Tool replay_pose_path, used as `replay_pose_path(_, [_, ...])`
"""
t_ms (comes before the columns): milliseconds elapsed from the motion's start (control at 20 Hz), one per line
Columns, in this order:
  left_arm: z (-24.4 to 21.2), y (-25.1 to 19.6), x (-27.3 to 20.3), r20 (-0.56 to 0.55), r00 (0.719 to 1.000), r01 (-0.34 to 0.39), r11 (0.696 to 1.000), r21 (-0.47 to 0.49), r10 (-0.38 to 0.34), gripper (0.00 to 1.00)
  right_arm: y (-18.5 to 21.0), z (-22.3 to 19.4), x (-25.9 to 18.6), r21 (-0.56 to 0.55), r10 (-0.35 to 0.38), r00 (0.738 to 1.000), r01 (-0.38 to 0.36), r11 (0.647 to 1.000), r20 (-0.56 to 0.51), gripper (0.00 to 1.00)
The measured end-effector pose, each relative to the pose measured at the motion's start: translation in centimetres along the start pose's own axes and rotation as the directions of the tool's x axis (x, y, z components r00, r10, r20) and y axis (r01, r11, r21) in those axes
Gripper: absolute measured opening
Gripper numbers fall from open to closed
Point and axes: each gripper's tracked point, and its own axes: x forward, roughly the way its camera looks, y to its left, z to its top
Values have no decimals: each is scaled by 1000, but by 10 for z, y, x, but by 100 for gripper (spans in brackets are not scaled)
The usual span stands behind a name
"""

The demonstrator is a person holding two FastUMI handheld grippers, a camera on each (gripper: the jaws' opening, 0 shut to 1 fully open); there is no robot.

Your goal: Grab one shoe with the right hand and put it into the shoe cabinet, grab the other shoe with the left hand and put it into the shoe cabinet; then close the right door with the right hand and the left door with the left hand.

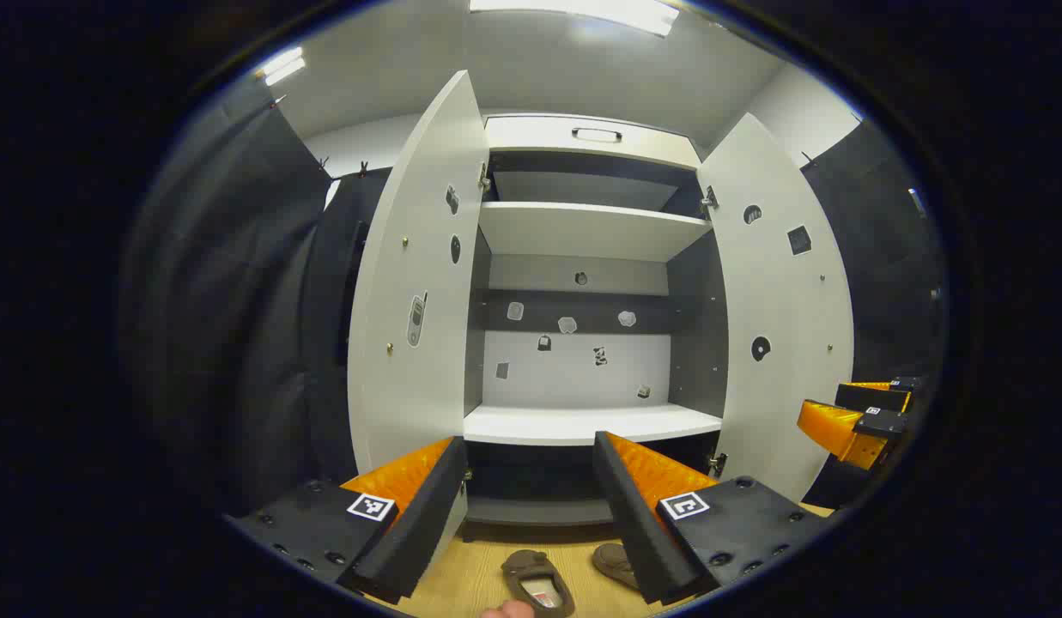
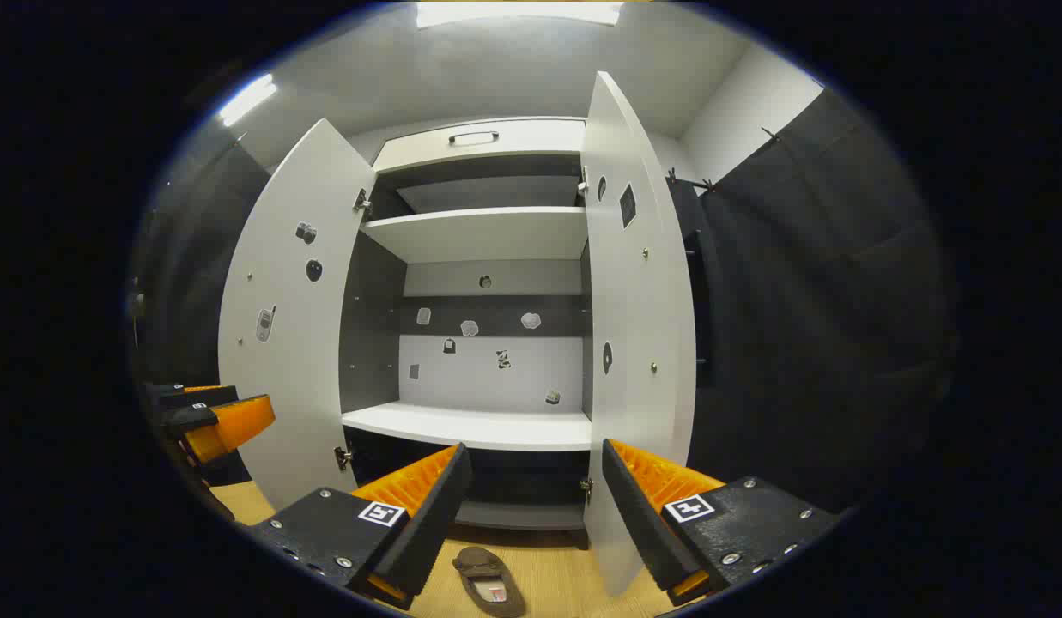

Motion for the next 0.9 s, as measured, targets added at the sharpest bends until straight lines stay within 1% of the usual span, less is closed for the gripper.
replay_pose_path(150, [0, 2, -2, -3, 1000, -8, 1000, -2, 8, 96, -1, 5, -1, 1, -5, 1000, 5, 1000, 11, 94])
replay_pose_path(200, [1, 3, -2, -2, 1000, -10, 1000, -1, 10, 96, -2, 5, -2, 1, -6, 1000, 6, 1000, 12, 97])
replay_pose_path(250, [1, 3, -4, -1, 1000, -12, 1000, 1, 12, 96, -2, 6, -3, -2, -7, 1000, 7, 1000, 13, 94])
replay_pose_path(300, [2, 3, -5, 1, 1000, -13, 1000, 3, 13, 94, -2, 6, -3, -6, -9, 1000, 9, 1000, 15, 94])
replay_pose_path(450, [2, 0, -7, 3, 1000, -8, 1000, -1, 8, 96, -1, 8, -5, -15, -7, 1000, 8, 1000, 21, 94])
replay_pose_path(500, [3, -1, -8, 3, 1000, -4, 1000, -4, 4, 94, 0, 9, -6, -15, -6, 1000, 6, 1000, 23, 98])
replay_pose_path(550, [4, 0, -9, 5, 1000, -6, 1000, -3, 6, 96, 0, 10, -6, -16, -8, 1000, 9, 1000, 25, 94])
replay_pose_path(600, [5, -1, -10, 8, 1000, -7, 1000, -2, 7, 96, 0, 11, -6, -19, -8, 1000, 9, 1000, 28, 94])
replay_pose_path(650, [5, -1, -10, 11, 1000, -8, 1000, -1, 8, 99, 0, 11, -7, -23, -8, 1000, 9, 1000, 30, 90])
replay_pose_path(700, [7, -1, -10, 14, 1000, -8, 1000, -1, 8, 96, 0, 12, -8, -26, -8, 999, 9, 1000, 35, 94])
replay_pose_path(850, [6, 0, -12, 13, 1000, -12, 1000, 0, 12, 96, 0, 13, -9, -27, -6, 999, 7, 1000, 37, 94])
replay_pose_path(900, [6, 0, -11, 11, 1000, -14, 1000, 0, 14, 99, 0, 15, -9, -25, -6, 999, 7, 1000, 40, 94])
